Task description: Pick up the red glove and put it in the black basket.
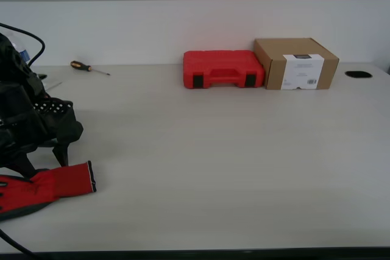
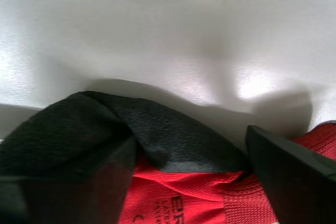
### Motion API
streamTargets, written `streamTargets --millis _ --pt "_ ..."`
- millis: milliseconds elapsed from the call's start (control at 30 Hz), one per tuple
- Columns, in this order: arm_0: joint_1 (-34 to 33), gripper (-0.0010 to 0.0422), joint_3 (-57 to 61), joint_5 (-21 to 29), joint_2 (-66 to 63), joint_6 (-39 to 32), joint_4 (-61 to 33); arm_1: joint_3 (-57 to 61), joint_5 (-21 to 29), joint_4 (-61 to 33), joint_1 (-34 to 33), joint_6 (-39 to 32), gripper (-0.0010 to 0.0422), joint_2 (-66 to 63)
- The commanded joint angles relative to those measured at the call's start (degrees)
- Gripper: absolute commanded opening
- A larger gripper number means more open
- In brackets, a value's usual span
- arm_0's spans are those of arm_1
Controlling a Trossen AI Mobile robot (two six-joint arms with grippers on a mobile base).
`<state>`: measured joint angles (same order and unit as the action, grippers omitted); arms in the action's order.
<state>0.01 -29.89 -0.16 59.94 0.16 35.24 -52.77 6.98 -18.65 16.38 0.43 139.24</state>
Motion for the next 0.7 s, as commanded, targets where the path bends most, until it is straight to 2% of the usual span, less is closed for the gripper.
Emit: streamTargets --millis 33,100,200,233,300,333,367,467,533,700 --pt "0.04 0.0 -0.04 -0.02 0.0 -0.17 0.17 0.24 -0.74 1.4 0.13 0.26 0.0332 1.11" --pt "0.04 0.0 -0.04 -0.02 0.0 -0.17 0.17 0.22 -0.76 3.32 0.15 0.22 0.0323 1.11" --pt "0.04 0.0 -0.04 -0.02 0.0 -0.17 0.17 -0.59 -0.7 4.22 0.22 -0.35 0.0263 1.14" --pt "0.04 0.0 -0.04 -0.02 0.0 -0.17 0.17 -1.07 -0.76 4.46 0.26 -1.31 0.0181 1.14" --pt "0.04 0.0 -0.04 -0.02 0.0 -0.17 0.17 -1.44 -1.68 4.9 0.35 -1.55 0.0091 1.14" --pt "0.02 0.0 -0.04 -0.02 0.0 -0.17 0.17 -1.68 -2.03 4.92 0.37 -2.08 0.0017 1.14" --pt "0.02 0.0 -0.04 -0.02 0.0 -0.17 0.17 -1.68 -2.19 4.92 0.46 -2.03 -0.0001 1.14" --pt "0.04 0.0001 -0.04 -0.02 0.0 -0.17 0.17 -1.66 -5.68 4.79 0.5 -2.56 0.0014 1.14" --pt "0.02 0.0 -0.04 -0.02 0.0 -0.17 0.17 -1.66 -5.9 4.66 0.55 -2.67 -0.0005 1.14" --pt "0.04 0.0001 -0.04 -0.02 0.0 -0.17 0.15 -1.64 -5.33 3.67 0.5 -2.62 -0.0002 0.59"
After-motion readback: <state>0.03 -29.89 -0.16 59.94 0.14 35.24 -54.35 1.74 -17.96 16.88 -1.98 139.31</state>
